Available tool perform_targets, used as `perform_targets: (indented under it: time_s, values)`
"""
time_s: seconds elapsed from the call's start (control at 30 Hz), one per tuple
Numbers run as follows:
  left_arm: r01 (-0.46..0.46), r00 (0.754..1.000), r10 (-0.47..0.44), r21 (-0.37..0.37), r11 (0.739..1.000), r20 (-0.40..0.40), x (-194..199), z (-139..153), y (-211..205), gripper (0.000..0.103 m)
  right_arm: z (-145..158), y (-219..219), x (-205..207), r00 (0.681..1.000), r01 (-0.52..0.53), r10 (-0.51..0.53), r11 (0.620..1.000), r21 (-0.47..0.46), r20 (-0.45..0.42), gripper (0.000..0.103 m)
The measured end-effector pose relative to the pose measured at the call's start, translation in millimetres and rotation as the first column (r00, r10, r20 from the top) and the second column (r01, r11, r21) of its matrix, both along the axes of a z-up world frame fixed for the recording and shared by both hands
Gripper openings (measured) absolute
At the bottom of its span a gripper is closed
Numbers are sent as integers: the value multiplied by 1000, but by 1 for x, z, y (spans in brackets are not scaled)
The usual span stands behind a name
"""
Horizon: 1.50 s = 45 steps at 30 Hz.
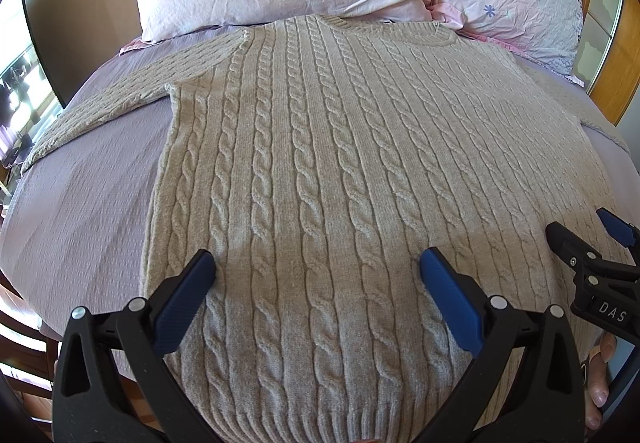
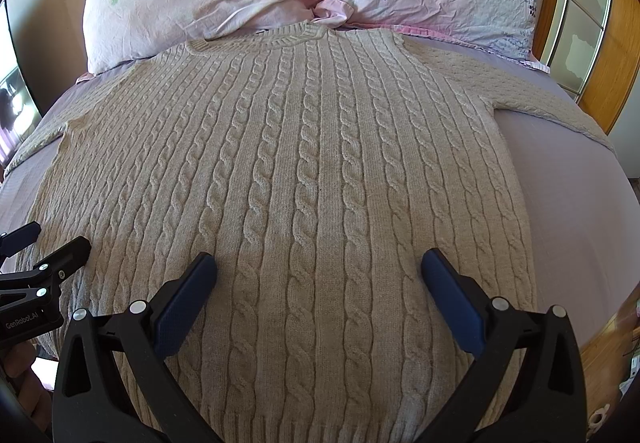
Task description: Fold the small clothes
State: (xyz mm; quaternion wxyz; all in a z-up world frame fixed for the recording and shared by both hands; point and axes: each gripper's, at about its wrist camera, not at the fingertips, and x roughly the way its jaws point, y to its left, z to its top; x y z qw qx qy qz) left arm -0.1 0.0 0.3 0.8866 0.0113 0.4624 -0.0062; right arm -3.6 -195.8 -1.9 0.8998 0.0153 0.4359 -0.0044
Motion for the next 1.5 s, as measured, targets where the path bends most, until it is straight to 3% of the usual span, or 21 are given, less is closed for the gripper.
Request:
perform_targets:
  time_s: [1.03,1.5]
  values:
    - [0,1000,0,0,1000,3,0,0,0,101,0,0,-2,1000,-1,1,1000,-1,2,102]
    - [13,1000,-12,4,1000,-11,3,-2,-1,101,-2,2,7,996,-66,66,998,-9,-54,102]
